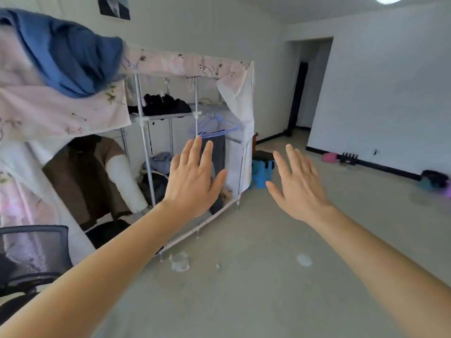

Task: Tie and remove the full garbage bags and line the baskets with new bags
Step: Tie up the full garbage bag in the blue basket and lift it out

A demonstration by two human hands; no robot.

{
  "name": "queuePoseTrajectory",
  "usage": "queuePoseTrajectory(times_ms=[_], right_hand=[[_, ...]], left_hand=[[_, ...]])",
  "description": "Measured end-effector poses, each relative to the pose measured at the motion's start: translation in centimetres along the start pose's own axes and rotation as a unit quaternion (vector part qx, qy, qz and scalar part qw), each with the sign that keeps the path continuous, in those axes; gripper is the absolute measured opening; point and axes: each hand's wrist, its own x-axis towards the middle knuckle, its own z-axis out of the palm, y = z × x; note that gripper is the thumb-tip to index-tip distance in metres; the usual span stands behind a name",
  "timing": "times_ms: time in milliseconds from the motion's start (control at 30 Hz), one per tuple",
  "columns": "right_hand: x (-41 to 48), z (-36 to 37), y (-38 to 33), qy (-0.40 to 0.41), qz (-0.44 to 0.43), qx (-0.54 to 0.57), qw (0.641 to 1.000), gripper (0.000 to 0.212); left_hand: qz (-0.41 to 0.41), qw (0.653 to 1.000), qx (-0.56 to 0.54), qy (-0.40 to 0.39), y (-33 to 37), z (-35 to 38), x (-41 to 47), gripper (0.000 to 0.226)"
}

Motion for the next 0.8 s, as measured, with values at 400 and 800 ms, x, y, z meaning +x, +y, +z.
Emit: queuePoseTrajectory(times_ms=[400,800], right_hand=[[19.5,18.9,21.8,-0.009,0.101,-0.042,0.994,0.070],[48.9,42.5,39.7,-0.078,0.124,0.006,0.989,0.074]], left_hand=[[0.137,0.989,-0.053,-0.008,9.5,25.4,31.9,0.075],[0.088,0.993,0.026,-0.075,9.7,51.8,61.5,0.077]])
